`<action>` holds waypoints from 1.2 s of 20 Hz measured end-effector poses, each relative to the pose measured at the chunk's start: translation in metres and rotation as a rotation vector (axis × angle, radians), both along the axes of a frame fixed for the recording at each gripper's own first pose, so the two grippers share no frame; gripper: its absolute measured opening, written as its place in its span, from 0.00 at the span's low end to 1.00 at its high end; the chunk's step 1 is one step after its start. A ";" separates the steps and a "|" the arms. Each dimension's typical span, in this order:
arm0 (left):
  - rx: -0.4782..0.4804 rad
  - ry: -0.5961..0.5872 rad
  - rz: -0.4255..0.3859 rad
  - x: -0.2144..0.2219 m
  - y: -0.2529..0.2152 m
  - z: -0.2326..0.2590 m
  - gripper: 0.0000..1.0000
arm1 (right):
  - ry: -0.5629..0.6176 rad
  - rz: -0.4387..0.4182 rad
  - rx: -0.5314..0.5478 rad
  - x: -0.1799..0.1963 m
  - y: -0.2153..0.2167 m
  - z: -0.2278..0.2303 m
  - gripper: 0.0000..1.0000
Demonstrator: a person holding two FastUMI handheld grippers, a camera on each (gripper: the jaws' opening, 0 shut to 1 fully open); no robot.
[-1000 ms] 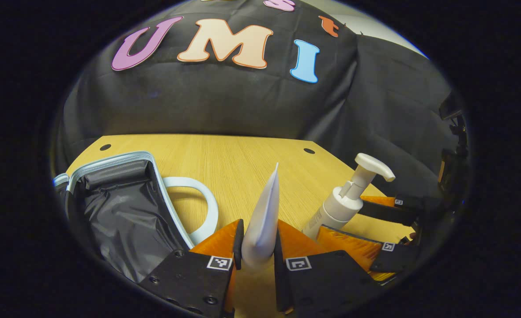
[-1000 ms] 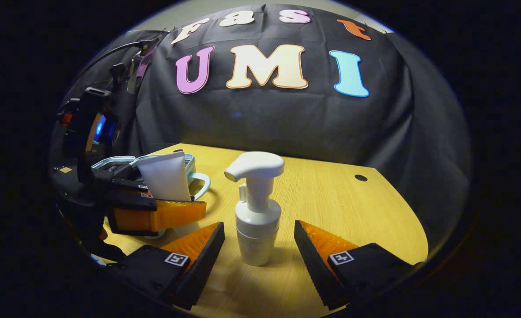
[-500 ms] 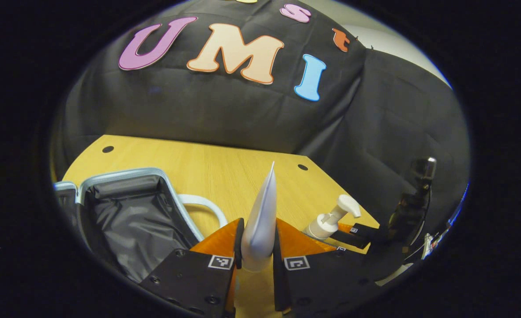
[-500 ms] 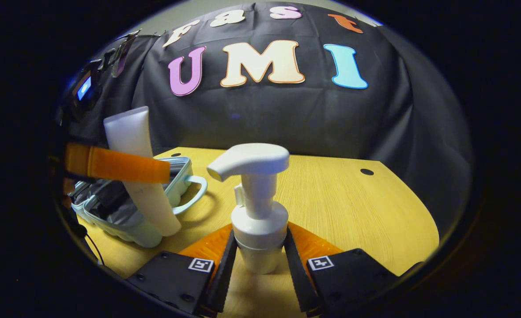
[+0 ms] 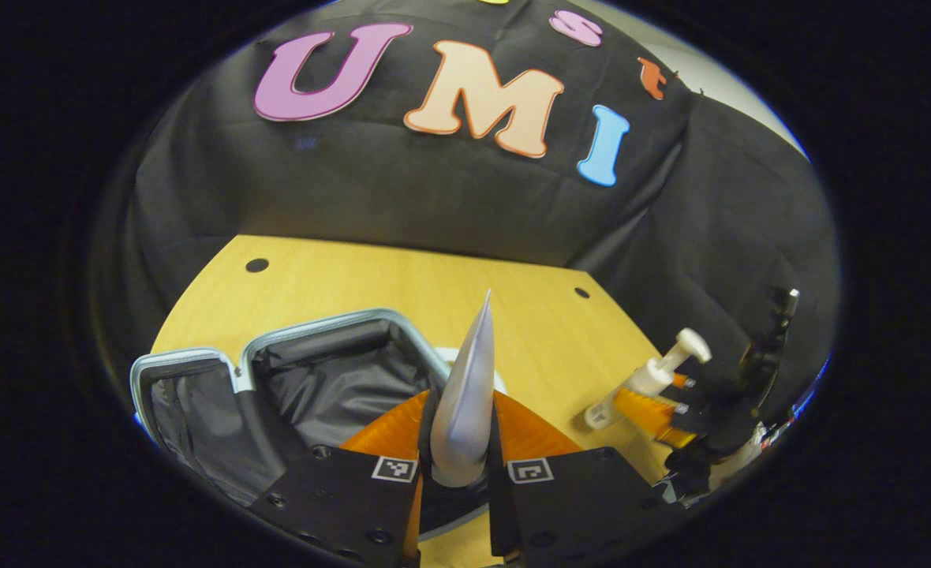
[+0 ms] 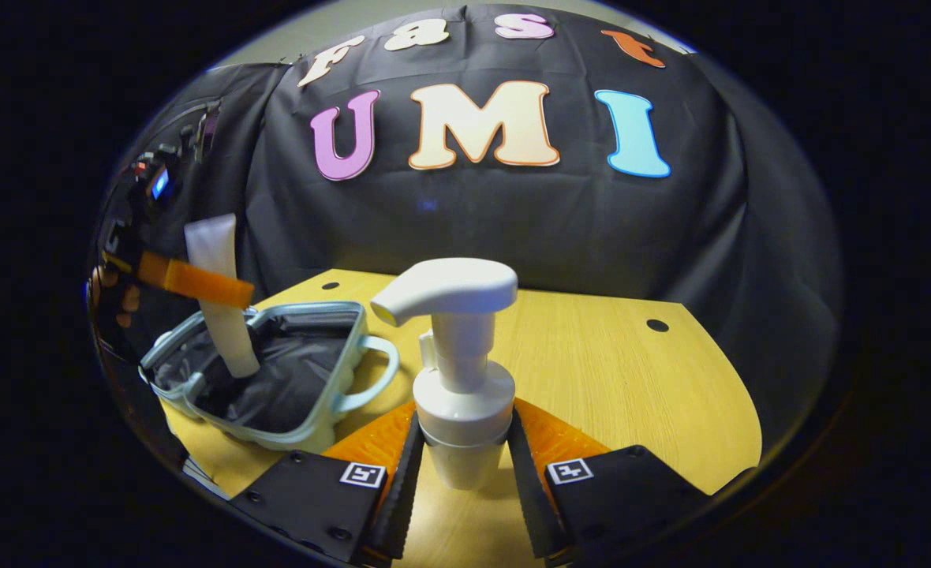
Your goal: First open the suitcase, pack the skin care products into it, and then close the suitcase.
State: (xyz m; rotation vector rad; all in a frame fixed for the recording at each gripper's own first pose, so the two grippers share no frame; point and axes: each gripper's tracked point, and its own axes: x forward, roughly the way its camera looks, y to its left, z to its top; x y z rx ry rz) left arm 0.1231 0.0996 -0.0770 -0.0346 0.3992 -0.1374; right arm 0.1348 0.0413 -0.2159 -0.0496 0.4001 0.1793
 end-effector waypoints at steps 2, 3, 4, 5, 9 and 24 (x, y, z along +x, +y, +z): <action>-0.036 0.085 -0.007 -0.006 0.011 -0.019 0.27 | 0.003 0.006 0.029 -0.003 0.019 0.021 0.59; -0.058 0.133 -0.010 -0.010 0.016 -0.031 0.27 | 0.006 0.008 0.043 -0.004 0.029 0.029 0.60; -0.071 0.173 -0.001 -0.010 0.022 -0.041 0.27 | 0.008 0.010 0.051 -0.005 0.039 0.035 0.60; -0.078 0.221 0.008 -0.009 0.030 -0.054 0.27 | 0.012 0.016 0.061 -0.004 0.051 0.040 0.59; -0.142 0.332 0.019 -0.012 0.043 -0.078 0.27 | 0.079 0.062 0.095 -0.007 0.097 0.034 0.59; -0.346 0.304 0.128 -0.003 0.084 -0.067 0.69 | 0.315 0.220 0.059 -0.002 0.212 -0.035 0.58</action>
